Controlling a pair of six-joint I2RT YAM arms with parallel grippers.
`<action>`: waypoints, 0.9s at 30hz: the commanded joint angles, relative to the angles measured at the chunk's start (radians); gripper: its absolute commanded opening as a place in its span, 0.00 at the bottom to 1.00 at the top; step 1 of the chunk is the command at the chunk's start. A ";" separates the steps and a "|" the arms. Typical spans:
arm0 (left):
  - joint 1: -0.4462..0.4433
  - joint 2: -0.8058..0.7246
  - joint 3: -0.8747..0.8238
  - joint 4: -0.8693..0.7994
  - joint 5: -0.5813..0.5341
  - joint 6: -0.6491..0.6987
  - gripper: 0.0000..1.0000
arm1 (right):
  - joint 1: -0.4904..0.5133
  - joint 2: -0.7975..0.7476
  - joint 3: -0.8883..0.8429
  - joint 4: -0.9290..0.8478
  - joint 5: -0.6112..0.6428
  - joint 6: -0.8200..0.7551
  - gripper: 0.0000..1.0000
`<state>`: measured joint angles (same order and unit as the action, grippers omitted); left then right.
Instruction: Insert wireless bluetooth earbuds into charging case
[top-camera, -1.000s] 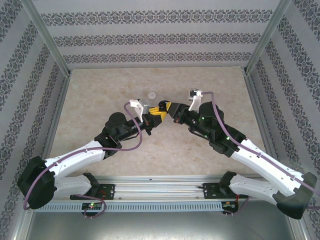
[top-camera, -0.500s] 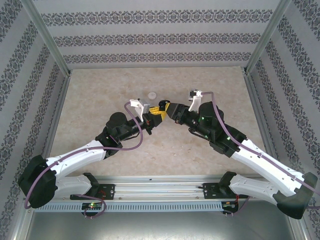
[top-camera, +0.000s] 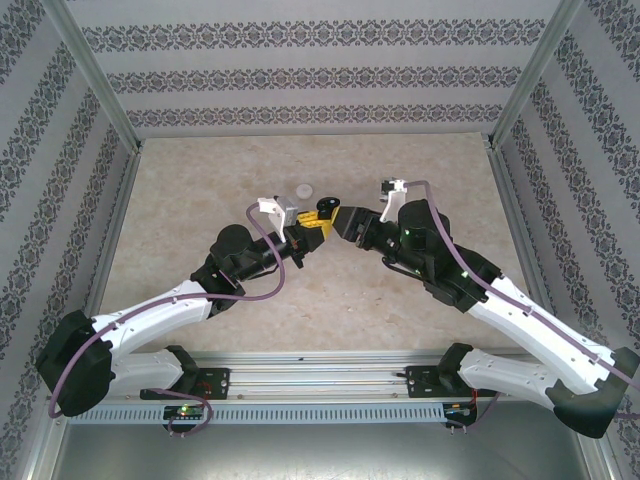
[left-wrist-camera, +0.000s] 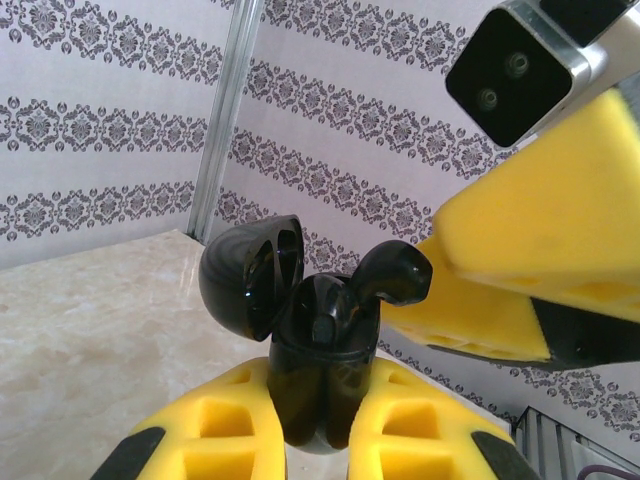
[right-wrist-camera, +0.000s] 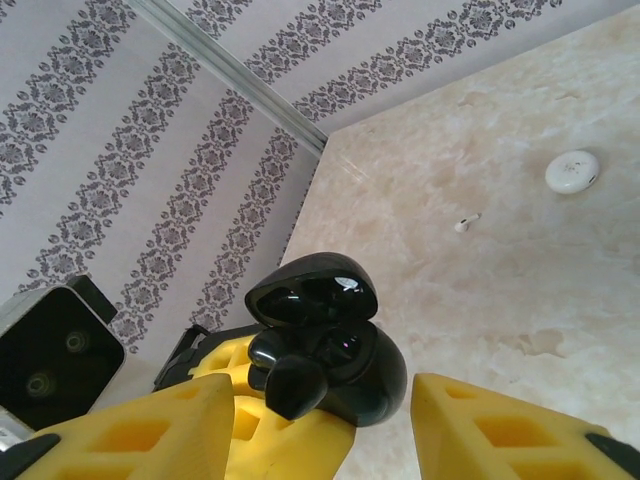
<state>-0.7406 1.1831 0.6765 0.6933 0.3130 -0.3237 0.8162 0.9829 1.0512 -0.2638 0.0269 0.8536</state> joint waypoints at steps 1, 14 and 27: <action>-0.011 -0.016 0.014 0.043 0.008 -0.011 0.00 | 0.012 -0.028 0.065 -0.065 0.020 -0.037 0.50; -0.011 -0.030 0.018 -0.037 0.024 -0.006 0.00 | 0.013 0.070 0.273 -0.285 -0.076 -0.064 0.43; -0.011 -0.012 0.033 -0.052 0.060 -0.003 0.00 | 0.012 0.122 0.291 -0.316 -0.107 -0.056 0.31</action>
<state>-0.7406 1.1763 0.6773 0.6392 0.3473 -0.3233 0.8162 1.1061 1.3231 -0.5682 -0.0689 0.8051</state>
